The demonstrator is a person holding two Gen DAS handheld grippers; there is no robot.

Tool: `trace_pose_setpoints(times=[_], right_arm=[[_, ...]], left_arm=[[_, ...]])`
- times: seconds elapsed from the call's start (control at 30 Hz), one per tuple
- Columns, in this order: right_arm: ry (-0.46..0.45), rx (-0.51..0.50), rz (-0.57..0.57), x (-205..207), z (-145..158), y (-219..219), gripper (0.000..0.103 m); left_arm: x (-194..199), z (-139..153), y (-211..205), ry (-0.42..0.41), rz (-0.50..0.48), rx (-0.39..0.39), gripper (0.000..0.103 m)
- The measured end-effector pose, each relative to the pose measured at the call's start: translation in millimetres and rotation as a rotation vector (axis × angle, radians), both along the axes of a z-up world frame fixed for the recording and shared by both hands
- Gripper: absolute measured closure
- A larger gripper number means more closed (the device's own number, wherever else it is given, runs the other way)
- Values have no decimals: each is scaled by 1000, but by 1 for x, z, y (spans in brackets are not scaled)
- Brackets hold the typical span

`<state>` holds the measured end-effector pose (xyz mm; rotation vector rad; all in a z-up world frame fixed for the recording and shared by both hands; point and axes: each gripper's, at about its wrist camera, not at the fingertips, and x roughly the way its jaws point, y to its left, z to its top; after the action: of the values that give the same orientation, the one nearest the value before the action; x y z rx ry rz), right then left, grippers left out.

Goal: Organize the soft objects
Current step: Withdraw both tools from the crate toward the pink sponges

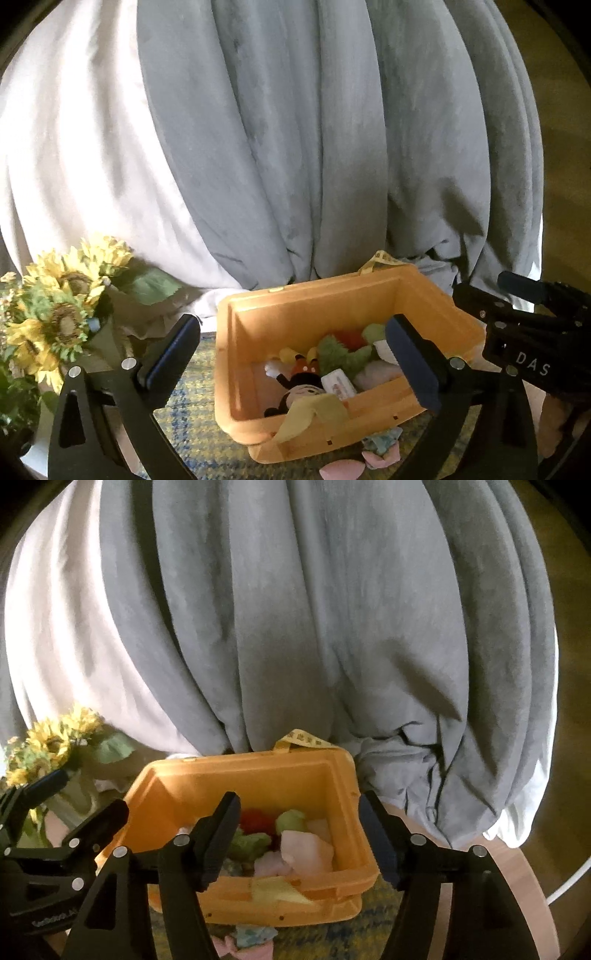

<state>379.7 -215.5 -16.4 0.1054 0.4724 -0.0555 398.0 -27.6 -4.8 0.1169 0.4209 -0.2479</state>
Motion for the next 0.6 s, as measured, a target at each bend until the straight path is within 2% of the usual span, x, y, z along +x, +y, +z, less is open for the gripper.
trace_pose_setpoints(times=[0.3,0.6], right_arm=[[-40,0,8,-37,9,8,32],[-22,0,18,-63,-3,13,32]], left_arm=[[-35,4,12,-16,12,-13,0],[-65,-16,19,14,19,10,0]])
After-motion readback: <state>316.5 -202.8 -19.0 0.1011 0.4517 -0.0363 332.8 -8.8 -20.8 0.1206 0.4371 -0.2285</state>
